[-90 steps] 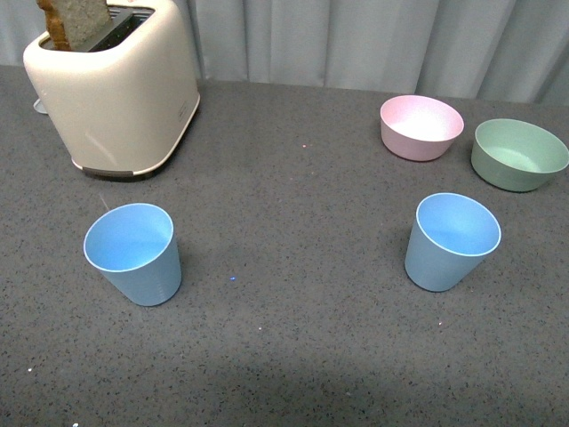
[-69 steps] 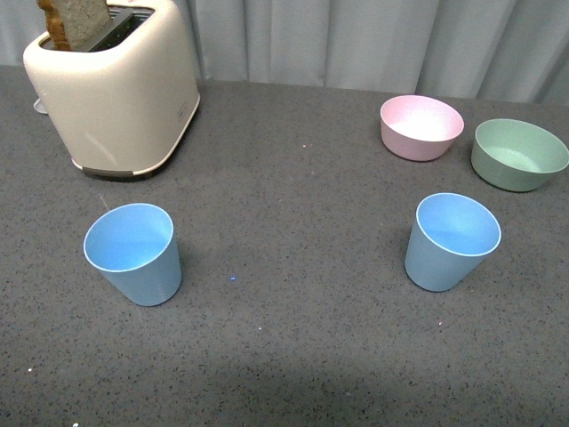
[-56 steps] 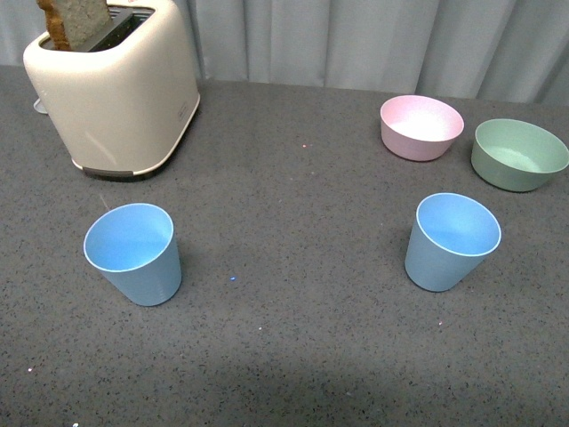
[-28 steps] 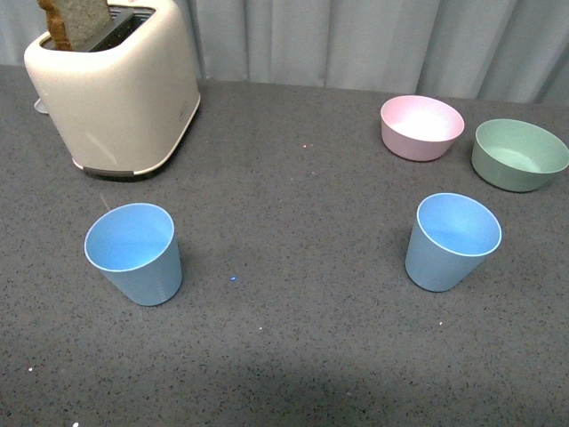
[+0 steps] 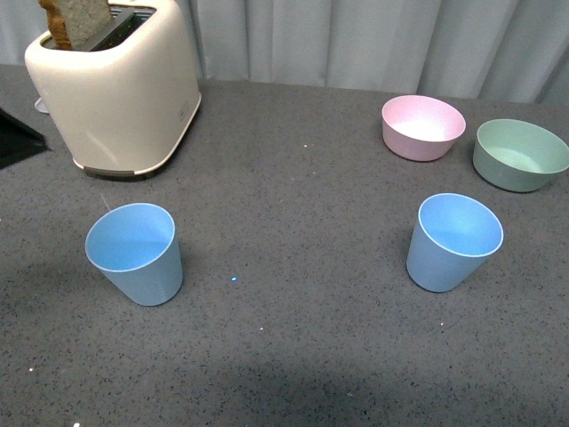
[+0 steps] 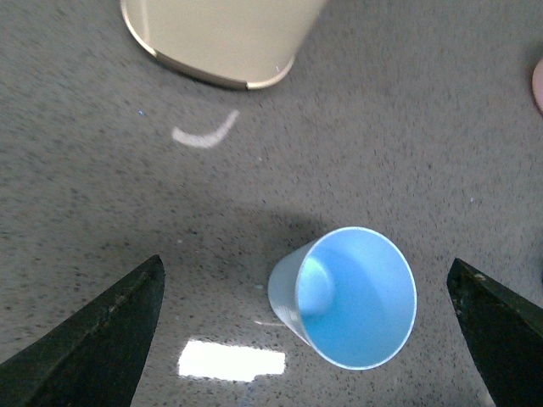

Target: Stack blue cups with both arms

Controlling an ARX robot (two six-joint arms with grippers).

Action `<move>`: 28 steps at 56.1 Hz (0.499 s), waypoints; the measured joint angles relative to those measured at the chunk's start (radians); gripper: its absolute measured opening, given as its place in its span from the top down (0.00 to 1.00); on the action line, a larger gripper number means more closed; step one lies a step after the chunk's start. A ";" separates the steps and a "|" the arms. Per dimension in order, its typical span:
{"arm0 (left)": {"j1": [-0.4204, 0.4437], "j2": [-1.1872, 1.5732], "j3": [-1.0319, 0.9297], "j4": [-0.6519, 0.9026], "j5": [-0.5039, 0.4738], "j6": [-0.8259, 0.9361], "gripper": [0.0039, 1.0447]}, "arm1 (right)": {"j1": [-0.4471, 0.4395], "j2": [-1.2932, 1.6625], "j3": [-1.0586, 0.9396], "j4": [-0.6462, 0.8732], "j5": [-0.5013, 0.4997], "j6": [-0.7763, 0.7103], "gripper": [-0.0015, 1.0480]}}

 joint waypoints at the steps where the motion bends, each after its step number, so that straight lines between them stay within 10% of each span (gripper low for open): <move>1: -0.005 0.027 0.018 -0.011 0.007 0.000 0.06 | 0.000 0.000 0.000 0.000 0.000 0.000 0.09; 28: -0.062 0.330 0.227 -0.239 -0.002 -0.003 0.06 | 0.000 0.000 0.000 0.000 0.000 0.000 0.09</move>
